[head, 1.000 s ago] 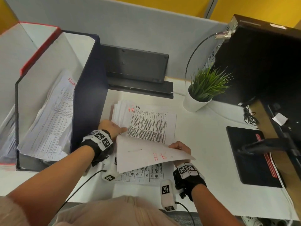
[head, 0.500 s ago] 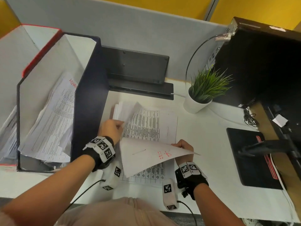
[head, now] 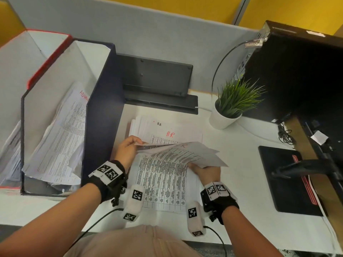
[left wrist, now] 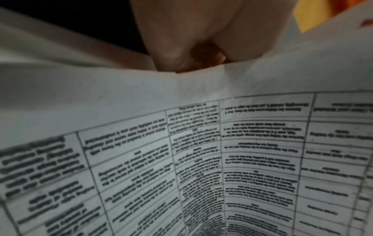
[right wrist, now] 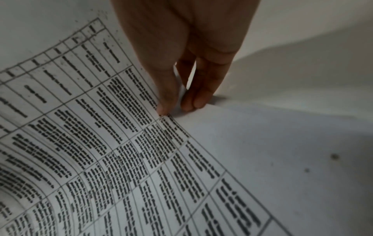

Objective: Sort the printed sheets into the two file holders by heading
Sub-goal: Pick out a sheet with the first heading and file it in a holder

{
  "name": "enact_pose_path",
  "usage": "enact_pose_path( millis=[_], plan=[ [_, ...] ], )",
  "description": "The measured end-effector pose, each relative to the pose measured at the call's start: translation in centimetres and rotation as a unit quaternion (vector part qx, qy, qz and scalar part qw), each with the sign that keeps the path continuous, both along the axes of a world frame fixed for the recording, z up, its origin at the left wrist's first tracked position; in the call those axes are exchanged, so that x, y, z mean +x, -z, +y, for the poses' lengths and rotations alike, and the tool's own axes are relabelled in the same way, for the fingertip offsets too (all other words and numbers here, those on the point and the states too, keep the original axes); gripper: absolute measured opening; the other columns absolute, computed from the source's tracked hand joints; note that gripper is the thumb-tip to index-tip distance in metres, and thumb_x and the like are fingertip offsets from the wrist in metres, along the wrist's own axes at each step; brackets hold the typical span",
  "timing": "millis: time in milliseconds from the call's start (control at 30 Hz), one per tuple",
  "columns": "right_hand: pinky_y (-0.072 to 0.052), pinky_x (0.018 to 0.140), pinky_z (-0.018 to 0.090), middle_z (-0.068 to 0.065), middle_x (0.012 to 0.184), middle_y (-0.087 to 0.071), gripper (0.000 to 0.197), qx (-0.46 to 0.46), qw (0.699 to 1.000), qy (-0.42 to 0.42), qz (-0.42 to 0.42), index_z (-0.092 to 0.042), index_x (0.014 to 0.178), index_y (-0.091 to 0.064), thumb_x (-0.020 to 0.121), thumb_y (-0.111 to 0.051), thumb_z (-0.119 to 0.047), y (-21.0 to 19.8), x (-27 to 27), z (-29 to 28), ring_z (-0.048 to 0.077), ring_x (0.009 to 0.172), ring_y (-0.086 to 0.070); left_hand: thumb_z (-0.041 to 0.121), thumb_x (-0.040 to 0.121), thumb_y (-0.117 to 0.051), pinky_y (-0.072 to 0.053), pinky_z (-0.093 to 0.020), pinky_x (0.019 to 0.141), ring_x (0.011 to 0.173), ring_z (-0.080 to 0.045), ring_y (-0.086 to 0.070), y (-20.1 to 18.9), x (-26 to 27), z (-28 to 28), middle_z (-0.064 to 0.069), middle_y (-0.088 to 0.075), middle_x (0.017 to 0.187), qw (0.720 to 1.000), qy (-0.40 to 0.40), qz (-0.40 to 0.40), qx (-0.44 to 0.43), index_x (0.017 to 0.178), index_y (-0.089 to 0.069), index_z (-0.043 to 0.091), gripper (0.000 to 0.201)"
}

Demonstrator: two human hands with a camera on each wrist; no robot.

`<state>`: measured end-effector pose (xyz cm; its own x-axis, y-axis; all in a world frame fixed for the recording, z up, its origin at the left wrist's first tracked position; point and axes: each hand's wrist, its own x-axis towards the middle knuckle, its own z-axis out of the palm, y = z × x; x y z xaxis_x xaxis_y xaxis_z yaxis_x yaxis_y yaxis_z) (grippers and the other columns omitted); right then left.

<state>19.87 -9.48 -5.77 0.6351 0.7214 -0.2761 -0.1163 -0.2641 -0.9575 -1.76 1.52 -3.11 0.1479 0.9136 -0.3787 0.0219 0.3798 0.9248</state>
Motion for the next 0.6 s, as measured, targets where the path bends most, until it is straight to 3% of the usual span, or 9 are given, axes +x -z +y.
enact_pose_path(
  millis=[100, 167, 233, 300, 367, 433, 533, 600],
  plan=[
    [-0.047, 0.083, 0.024, 0.017, 0.118, -0.064, 0.042, -0.097, 0.994, 0.028, 0.045, 0.000, 0.111, -0.061, 0.073, -0.077, -0.005, 0.4, -0.2, 0.9, 0.025, 0.108, -0.061, -0.007, 0.083, -0.038, -0.052, -0.028, 0.067, 0.079, -0.022, -0.063, -0.6, 0.0, 0.5, -0.008, -0.068, 0.085, 1.000, 0.002, 0.008, -0.001, 0.066, -0.057, 0.008, 0.030],
    [-0.047, 0.072, 0.018, 0.018, 0.124, -0.060, 0.028, -0.205, 0.974, 0.094, 0.029, -0.001, 0.112, -0.061, 0.086, -0.064, -0.010, -0.1, -0.4, 0.9, 0.023, 0.111, -0.058, 0.000, 0.079, -0.047, -0.050, -0.031, 0.068, 0.076, -0.024, -0.063, -0.9, 0.0, 1.0, -0.009, -0.069, 0.084, 0.999, -0.006, 0.032, -0.026, 0.069, -0.064, 0.006, 0.020],
    [-0.042, 0.049, 0.008, 0.021, 0.095, -0.065, 0.008, -0.147, 0.989, 0.024, 0.014, -0.004, 0.086, -0.067, 0.086, -0.060, -0.001, 0.4, 0.2, 0.2, 0.023, 0.076, -0.059, 0.006, 0.078, -0.053, -0.046, -0.028, 0.059, 0.065, -0.022, -0.058, -0.8, 0.1, 1.8, -0.010, -0.067, 0.081, 0.995, -0.032, 0.068, -0.059, 0.073, -0.065, 0.005, 0.013],
    [-0.035, 0.040, 0.007, 0.013, 0.068, -0.052, 0.025, -0.092, 0.995, -0.017, 0.026, -0.003, 0.062, -0.056, 0.079, -0.055, 0.015, 0.0, 0.3, -0.5, 0.017, 0.054, -0.044, 0.012, 0.083, -0.057, -0.049, -0.032, 0.061, 0.062, -0.023, -0.054, -0.4, 0.1, 2.6, -0.015, -0.063, 0.081, 0.983, -0.017, 0.165, -0.076, 0.072, -0.062, 0.005, 0.015],
    [-0.036, 0.038, 0.011, 0.009, 0.061, -0.046, 0.028, -0.046, 0.996, 0.010, 0.072, -0.003, 0.059, -0.053, 0.074, -0.051, 0.021, 0.2, 0.3, -1.0, 0.016, 0.047, -0.042, 0.024, 0.082, -0.067, -0.054, -0.037, 0.075, 0.070, -0.025, -0.058, 0.2, 0.0, 3.1, -0.016, -0.064, 0.081, 0.952, 0.064, 0.290, -0.070, 0.072, -0.062, 0.003, 0.024],
    [-0.038, 0.038, 0.011, 0.008, 0.054, -0.049, 0.029, -0.058, 0.995, -0.005, 0.079, -0.003, 0.057, -0.056, 0.074, -0.051, 0.020, 0.2, 0.0, -1.1, 0.017, 0.046, -0.046, 0.035, 0.073, -0.077, -0.054, -0.032, 0.076, 0.078, -0.025, -0.061, 0.5, -0.1, 3.3, -0.012, -0.066, 0.083, 0.915, 0.123, 0.382, -0.044, 0.079, -0.067, 0.002, 0.035],
    [-0.033, 0.042, 0.007, 0.002, 0.058, -0.048, 0.034, -0.055, 0.998, -0.032, -0.016, -0.009, 0.060, -0.057, 0.070, -0.057, 0.024, 0.6, 0.0, -0.8, 0.008, 0.049, -0.044, 0.035, 0.066, -0.082, -0.052, -0.028, 0.073, 0.081, -0.022, -0.064, 0.6, 0.1, 3.1, -0.008, -0.068, 0.083, 0.894, 0.137, 0.426, 0.003, 0.081, -0.071, 0.003, 0.037],
    [-0.034, 0.042, 0.007, 0.004, 0.060, -0.048, 0.037, -0.037, 0.999, -0.024, 0.004, -0.010, 0.061, -0.057, 0.071, -0.053, 0.026, 0.4, -0.2, -0.6, 0.006, 0.047, -0.046, 0.028, 0.069, -0.081, -0.054, -0.030, 0.076, 0.080, -0.023, -0.065, 0.8, 0.2, 3.0, -0.008, -0.069, 0.082, 0.894, 0.141, 0.424, 0.025, 0.078, -0.071, 0.003, 0.029]
  ],
)
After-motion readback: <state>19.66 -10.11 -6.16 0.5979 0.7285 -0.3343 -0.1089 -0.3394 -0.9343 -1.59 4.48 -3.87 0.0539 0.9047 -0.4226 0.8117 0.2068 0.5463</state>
